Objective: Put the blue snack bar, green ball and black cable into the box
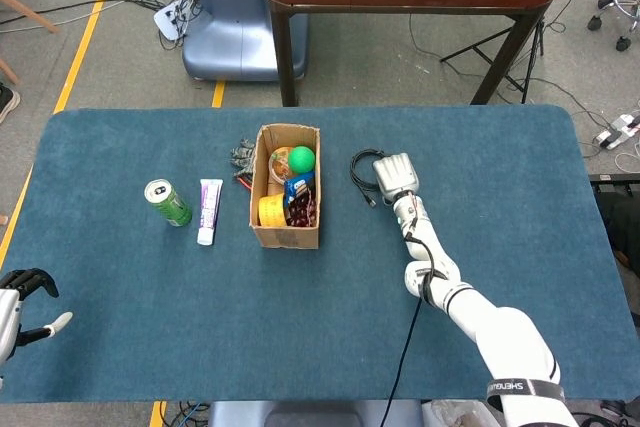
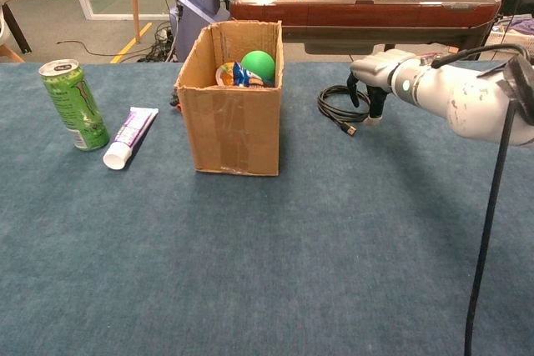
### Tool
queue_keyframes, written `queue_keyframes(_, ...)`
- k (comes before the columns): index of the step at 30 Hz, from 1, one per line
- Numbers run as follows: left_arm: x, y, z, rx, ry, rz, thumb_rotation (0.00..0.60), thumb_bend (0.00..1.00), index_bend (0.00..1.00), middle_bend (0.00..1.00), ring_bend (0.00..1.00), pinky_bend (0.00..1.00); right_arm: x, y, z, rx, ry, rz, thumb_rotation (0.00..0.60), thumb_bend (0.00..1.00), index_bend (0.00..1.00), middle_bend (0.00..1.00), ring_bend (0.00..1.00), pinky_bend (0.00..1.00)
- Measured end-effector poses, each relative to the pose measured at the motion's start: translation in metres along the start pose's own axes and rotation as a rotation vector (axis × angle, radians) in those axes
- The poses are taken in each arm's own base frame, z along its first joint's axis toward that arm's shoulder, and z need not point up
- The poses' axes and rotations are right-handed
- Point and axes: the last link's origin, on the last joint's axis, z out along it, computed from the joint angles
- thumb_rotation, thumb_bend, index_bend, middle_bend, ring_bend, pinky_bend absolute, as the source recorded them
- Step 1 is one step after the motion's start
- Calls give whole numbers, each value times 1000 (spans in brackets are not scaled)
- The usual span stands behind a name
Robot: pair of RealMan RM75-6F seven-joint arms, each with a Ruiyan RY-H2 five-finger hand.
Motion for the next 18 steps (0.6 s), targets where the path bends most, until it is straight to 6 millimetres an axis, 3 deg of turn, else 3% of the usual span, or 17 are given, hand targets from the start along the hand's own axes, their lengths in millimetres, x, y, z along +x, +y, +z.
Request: queue_keyframes(18,3,-2,0,5,8,-9,600,76,565,461,374,681,-3,-3,7,-12,-43,28,600,331,443,1000,1000,1000)
